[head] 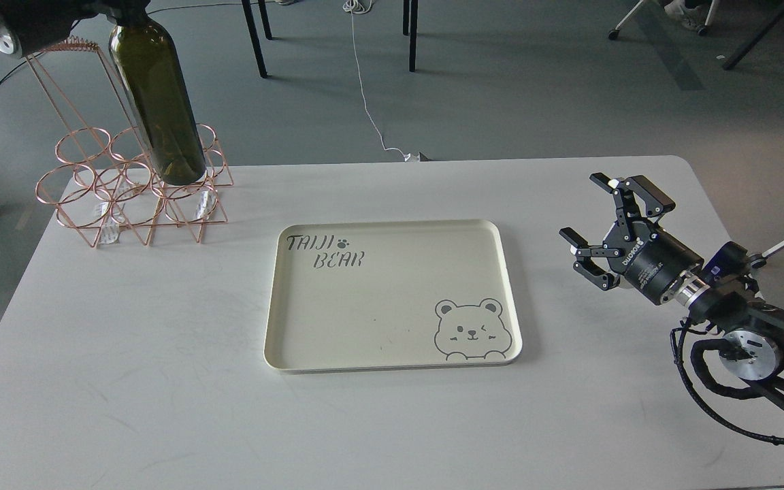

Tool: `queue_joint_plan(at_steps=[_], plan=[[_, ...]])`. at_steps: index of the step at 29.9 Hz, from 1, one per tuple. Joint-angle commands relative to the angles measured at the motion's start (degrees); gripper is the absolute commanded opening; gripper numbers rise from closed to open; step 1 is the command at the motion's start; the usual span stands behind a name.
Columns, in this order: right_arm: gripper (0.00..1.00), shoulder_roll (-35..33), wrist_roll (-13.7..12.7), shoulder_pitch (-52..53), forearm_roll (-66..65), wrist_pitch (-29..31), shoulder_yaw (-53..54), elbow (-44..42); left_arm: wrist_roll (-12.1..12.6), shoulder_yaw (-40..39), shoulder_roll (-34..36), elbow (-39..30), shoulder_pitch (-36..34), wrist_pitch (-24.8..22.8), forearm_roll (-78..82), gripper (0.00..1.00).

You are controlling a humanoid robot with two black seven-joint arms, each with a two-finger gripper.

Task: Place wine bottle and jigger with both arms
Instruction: 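Lift the bottle with the left gripper and carry it over the copper rack, then lower the bottle upright into the copper wire rack with the left gripper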

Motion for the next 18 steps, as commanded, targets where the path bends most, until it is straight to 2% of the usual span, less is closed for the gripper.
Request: queue_joint_plan(at_steps=[1,18], plan=[[0.99,0.0,0.0,0.0,0.0,0.0,-0.1,0.0,0.0,0.0,0.1,0.1,0.1,-0.2,-0.1,0.11],[0.99,0.0,0.0,-0.7,0.0,0.0,-0.2,0.0,0.0,1.7,0.2,0.1,0.5,-0.2,-0.1,0.11]])
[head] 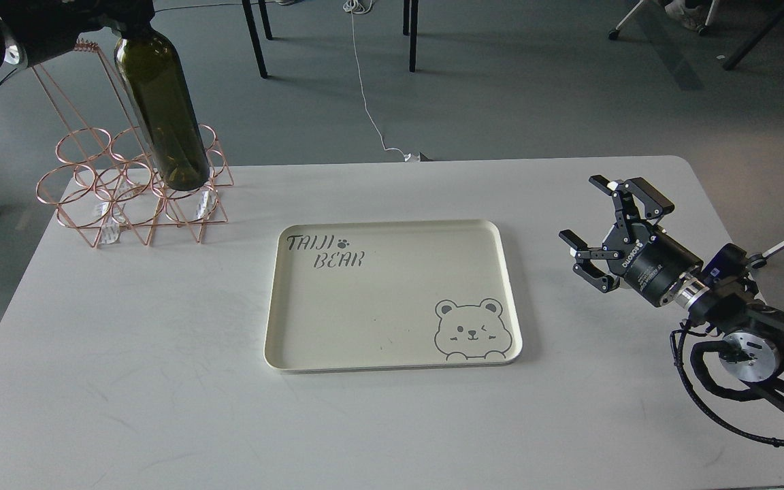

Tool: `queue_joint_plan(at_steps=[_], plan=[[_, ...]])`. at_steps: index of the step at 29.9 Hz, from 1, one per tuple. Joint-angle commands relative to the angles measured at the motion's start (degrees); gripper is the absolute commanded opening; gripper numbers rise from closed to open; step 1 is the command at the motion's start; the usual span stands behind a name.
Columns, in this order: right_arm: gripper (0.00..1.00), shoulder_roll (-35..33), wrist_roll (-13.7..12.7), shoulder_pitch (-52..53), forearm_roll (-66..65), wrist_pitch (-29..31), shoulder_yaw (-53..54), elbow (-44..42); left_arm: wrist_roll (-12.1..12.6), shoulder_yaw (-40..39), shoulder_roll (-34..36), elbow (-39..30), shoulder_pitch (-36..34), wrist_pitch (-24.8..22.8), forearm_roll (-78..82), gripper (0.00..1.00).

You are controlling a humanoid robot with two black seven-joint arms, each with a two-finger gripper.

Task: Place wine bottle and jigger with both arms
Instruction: 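Lower the bottle upright into the copper wire rack with the left gripper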

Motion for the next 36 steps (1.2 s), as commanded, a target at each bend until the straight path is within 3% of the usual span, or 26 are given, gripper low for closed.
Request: queue_joint_plan(at_steps=[1,36], plan=[[0.99,0.0,0.0,-0.2,0.0,0.0,0.0,0.0,0.0,0.0,0.0,0.0,0.1,0.0,0.0,0.11],[0.99,0.0,0.0,-0.2,0.0,-0.1,0.3,0.1,0.0,2.0,-1.9,5.6,0.7,2.4,-0.7,0.11]])
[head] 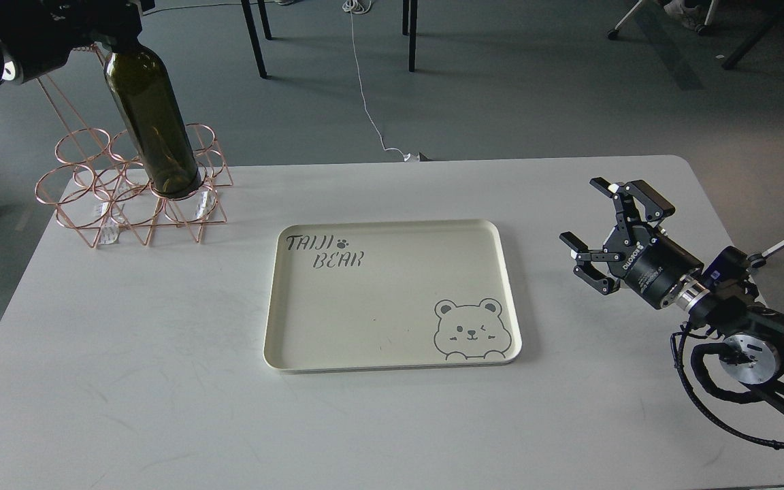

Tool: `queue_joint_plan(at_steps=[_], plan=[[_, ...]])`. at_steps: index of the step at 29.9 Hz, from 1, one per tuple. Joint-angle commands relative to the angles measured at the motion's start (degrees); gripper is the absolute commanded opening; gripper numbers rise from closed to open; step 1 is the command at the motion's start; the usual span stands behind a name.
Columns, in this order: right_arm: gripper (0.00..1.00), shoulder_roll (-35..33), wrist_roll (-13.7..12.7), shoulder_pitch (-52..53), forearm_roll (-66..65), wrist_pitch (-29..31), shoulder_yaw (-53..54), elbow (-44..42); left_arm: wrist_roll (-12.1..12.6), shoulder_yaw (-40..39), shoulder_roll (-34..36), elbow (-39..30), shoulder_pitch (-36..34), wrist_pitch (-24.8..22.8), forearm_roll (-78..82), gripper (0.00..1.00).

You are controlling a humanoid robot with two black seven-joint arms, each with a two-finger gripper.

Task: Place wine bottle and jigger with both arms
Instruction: 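Lower the bottle upright into the copper wire rack with the left gripper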

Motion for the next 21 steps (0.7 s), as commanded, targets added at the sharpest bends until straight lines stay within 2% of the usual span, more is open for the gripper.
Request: queue_joint_plan(at_steps=[1,21], plan=[[0.99,0.0,0.0,0.0,0.0,0.0,-0.1,0.0,0.0,0.2,-0.6,0.2,0.0,0.1,0.0,0.12],[0.99,0.1,0.0,0.0,0.0,-0.5,-0.2,-0.1,0.0,0.4,-1.8,1.4,5.4,2.7,-2.7,0.16]])
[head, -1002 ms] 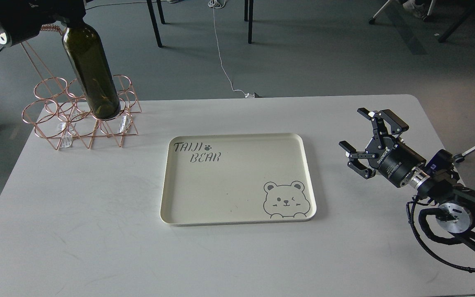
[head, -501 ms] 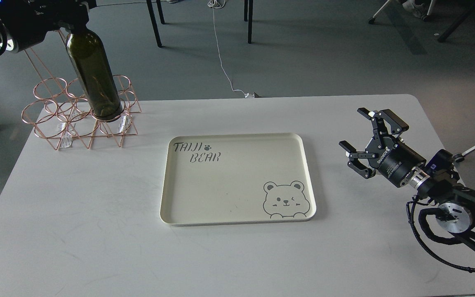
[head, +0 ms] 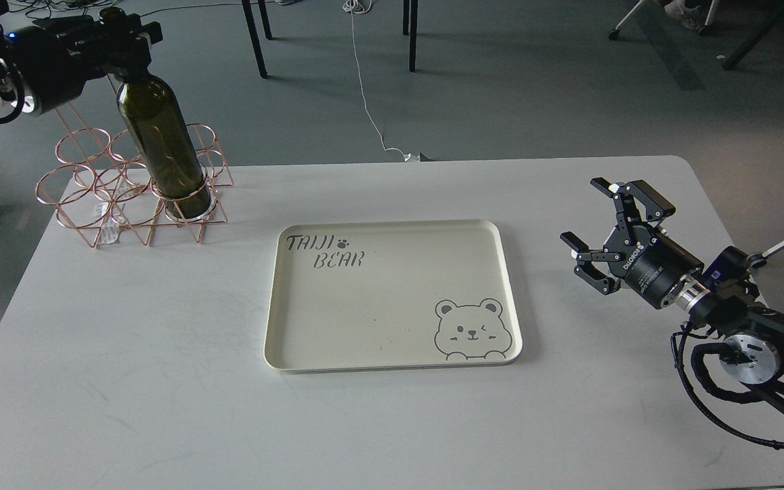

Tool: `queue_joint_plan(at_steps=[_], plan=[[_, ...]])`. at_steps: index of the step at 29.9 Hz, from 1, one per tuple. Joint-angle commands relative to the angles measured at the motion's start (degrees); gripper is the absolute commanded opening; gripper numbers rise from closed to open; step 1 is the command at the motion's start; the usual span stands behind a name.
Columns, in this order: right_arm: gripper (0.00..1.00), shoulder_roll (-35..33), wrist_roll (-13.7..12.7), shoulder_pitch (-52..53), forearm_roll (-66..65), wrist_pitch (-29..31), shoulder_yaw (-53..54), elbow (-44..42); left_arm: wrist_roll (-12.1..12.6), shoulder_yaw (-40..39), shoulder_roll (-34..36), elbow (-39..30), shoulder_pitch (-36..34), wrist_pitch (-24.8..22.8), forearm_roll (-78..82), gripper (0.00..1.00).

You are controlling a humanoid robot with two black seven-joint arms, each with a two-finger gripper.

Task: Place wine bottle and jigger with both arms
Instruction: 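Lower the bottle upright into the copper wire rack with the left gripper, then open the left gripper and withdraw it from the bottle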

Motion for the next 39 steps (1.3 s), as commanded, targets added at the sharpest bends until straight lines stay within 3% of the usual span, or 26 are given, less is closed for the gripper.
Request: queue_joint_plan(at_steps=[1,24,28,37,39], plan=[[0.99,0.1,0.0,0.0,0.0,-0.2,-0.1,0.1,0.0,0.0,-0.3,0.3,1.1,0.7,-0.5,0.16],[0.99,0.1,0.0,-0.4,0.0,-0.2,-0.2,0.0,0.0,0.0,-2.8,3.3,2.6,0.9,-0.5,0.26],[0.99,0.1,0.0,-0.4,0.0,-0.2,-0.2,0.1,0.0,0.1,-2.8,3.3,2.6,0.9,-0.4,0.35],[0.99,0.1,0.0,-0.4,0.0,-0.2,-0.2,0.2,0.0,0.0,-2.8,3.3,2.5,0.9,-0.6,0.81],[0.99,0.1,0.0,-0.4,0.0,-0.2,-0.2,0.2,0.0,0.0,-2.8,3.3,2.4,1.0,-0.6,0.86]])
